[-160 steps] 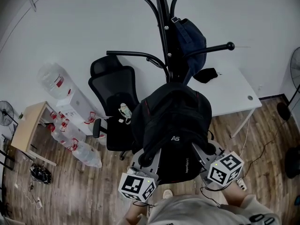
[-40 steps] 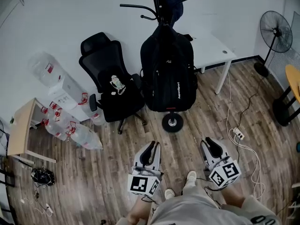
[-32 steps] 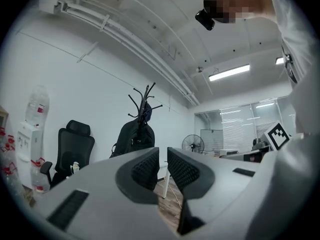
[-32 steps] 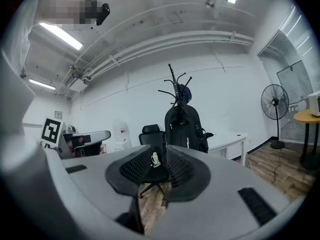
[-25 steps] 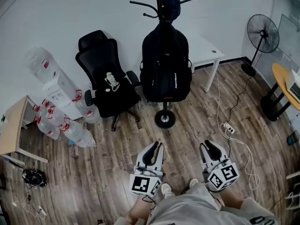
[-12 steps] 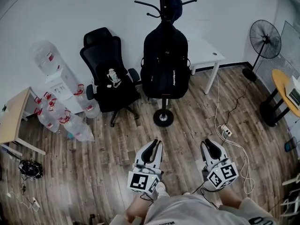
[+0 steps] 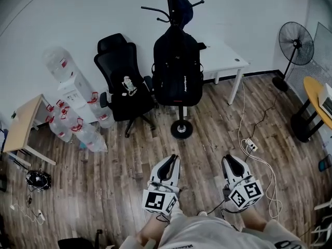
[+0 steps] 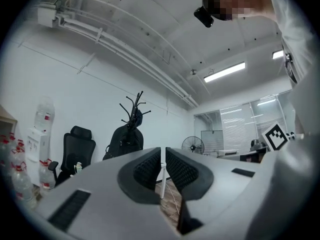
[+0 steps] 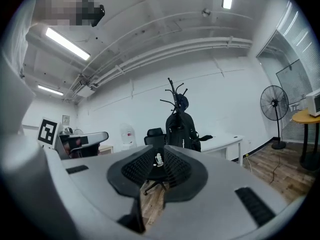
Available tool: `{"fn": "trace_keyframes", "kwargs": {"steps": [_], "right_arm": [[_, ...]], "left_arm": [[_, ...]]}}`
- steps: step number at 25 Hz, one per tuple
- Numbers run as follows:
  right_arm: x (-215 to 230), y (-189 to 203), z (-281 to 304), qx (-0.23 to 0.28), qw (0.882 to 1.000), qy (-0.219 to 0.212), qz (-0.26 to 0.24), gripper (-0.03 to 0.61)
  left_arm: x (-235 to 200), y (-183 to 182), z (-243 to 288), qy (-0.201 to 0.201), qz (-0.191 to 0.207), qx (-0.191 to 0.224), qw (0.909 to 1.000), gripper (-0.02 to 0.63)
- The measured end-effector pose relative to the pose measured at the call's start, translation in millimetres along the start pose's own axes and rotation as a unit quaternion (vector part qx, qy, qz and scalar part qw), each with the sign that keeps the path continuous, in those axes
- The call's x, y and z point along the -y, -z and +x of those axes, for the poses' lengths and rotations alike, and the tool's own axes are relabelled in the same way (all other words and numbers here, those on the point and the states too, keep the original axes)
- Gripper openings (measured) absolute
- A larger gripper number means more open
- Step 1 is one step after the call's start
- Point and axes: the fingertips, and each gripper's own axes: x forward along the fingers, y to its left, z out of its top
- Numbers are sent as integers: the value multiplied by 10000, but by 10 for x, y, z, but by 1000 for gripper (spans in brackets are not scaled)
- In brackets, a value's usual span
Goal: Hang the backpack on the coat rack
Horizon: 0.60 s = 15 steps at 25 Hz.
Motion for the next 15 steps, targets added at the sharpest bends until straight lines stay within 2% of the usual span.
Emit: {"fn": "trace_keyframes", "kwargs": {"steps": [8,15], "right_arm": [[139,157,-468,-187,9988,-410,211,66],[197,279,-621,-310,9967,-630,417,61]], "left_arm": [[482,81,-312,-549,182,-235,9980,29],[630,166,-459,-827,198,-395,9956,29]]}}
